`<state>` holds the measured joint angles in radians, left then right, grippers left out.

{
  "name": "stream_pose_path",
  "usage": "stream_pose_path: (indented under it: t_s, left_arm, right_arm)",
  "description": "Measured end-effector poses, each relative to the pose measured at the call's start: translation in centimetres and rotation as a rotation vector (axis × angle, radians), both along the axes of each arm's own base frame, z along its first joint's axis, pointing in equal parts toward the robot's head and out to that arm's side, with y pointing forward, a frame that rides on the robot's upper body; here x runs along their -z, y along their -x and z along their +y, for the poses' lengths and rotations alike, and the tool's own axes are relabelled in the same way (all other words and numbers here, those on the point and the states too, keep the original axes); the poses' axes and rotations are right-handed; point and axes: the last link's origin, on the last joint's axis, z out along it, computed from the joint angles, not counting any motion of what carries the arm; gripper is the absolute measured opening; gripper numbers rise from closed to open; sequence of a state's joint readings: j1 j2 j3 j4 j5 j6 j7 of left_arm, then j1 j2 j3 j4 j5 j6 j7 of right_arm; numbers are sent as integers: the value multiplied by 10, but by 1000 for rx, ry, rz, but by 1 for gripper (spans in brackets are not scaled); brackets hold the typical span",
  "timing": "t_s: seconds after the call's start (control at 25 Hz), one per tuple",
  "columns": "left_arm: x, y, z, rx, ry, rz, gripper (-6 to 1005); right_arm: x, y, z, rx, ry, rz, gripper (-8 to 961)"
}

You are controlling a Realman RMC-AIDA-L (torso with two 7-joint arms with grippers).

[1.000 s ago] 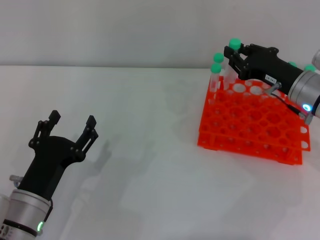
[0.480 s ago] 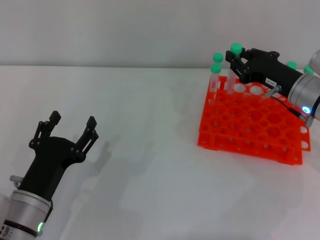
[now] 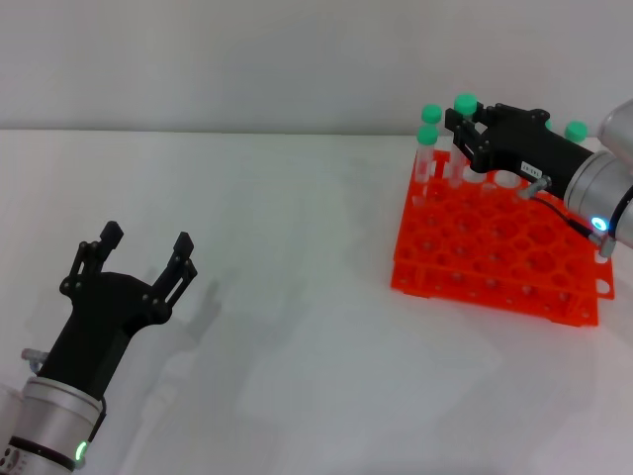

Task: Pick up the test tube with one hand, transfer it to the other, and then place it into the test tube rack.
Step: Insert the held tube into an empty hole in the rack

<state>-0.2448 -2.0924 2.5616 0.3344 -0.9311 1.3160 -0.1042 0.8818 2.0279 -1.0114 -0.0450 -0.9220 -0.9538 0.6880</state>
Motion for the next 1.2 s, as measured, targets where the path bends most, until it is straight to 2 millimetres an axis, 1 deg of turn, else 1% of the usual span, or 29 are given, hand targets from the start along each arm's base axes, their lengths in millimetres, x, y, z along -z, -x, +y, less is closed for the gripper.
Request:
stream_pose_path:
  t_s: [0.28, 0.52, 0.96, 1.16, 1.2]
  left_arm:
    - [1, 1, 0, -5, 6, 2, 880]
    - [1, 0, 1, -2, 8, 3, 880]
    - [2, -1, 1, 2, 14, 6, 880]
    - [2, 0, 1, -2, 16, -7, 880]
    - [1, 1, 1, -6, 18, -15, 880]
  right_arm:
    - [2, -2, 0, 6, -3, -18, 237]
    - [7, -8, -2, 33, 12, -43, 236]
    - [12, -11, -5, 40, 43, -70, 295]
    - [15, -13, -9, 52, 77, -36, 322]
    - [14, -13, -11, 45, 81, -25, 342]
